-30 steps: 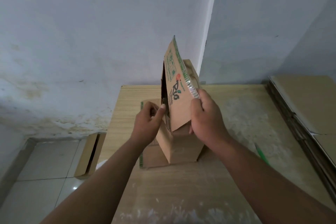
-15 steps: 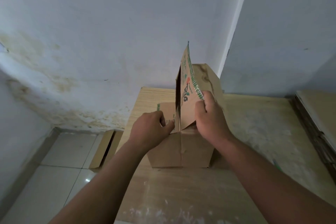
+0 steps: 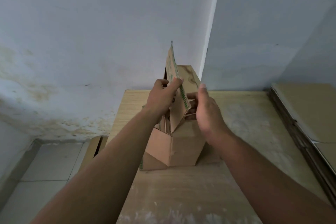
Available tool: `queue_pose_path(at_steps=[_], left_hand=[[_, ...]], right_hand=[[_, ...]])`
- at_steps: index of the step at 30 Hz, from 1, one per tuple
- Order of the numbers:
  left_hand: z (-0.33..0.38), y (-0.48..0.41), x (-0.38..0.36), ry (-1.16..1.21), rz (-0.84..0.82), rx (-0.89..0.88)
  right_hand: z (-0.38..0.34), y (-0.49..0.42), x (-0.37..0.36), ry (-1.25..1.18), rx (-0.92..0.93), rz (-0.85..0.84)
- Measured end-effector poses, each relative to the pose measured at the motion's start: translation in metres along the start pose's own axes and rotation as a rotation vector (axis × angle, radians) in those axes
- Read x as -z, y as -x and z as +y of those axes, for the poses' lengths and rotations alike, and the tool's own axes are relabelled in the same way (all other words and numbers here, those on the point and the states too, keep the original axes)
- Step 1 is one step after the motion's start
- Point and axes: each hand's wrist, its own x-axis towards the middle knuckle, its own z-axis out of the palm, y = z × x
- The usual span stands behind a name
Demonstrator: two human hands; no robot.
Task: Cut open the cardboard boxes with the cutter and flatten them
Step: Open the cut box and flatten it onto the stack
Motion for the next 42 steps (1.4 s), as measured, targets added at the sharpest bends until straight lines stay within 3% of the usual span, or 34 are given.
queue_pose_path(at_steps=[3,7,11,14,16,22,26,30,34,42], left_hand=[[-0.003,-0.002,-0.006,-0.020,0.024,-0.011],[-0.012,-0.001,-0.010,-0.010,0.058,-0.029],[-0.015,0.004,-0.013,-0.003,0.093,-0.038],[-0.013,0.008,-0.014,-0.008,0.105,-0.048],[-0.012,0.010,-0.014,0.001,0.103,-0.050],[-0.014,0.010,-0.014,0.021,0.116,-0.047],[-0.017,0.010,-0.014,0.051,0.132,-0.048],[-0.020,0.008,-0.013,0.098,0.154,-0.056],[-0.026,0.009,-0.013,0.135,0.130,-0.103],[-0.039,0.023,-0.018,0.317,-0.049,-0.152]], right_hand=[[0.017,-0.018,0.023,-0.085,-0.099,0.179],[0.054,-0.032,0.059,0.256,-0.153,0.274],[0.102,-0.045,0.077,0.292,-0.428,0.252],[0.126,-0.043,0.081,0.076,-0.656,0.133],[0.127,-0.036,0.085,-0.048,-0.683,0.080],[0.098,-0.024,0.103,-0.481,-0.355,0.288],[0.055,0.003,0.091,-0.750,-0.092,0.157],[0.031,0.014,0.055,-0.413,0.180,-0.089],[0.031,0.009,0.022,-0.031,0.255,-0.179],[0.051,-0.021,0.006,0.086,0.206,-0.176]])
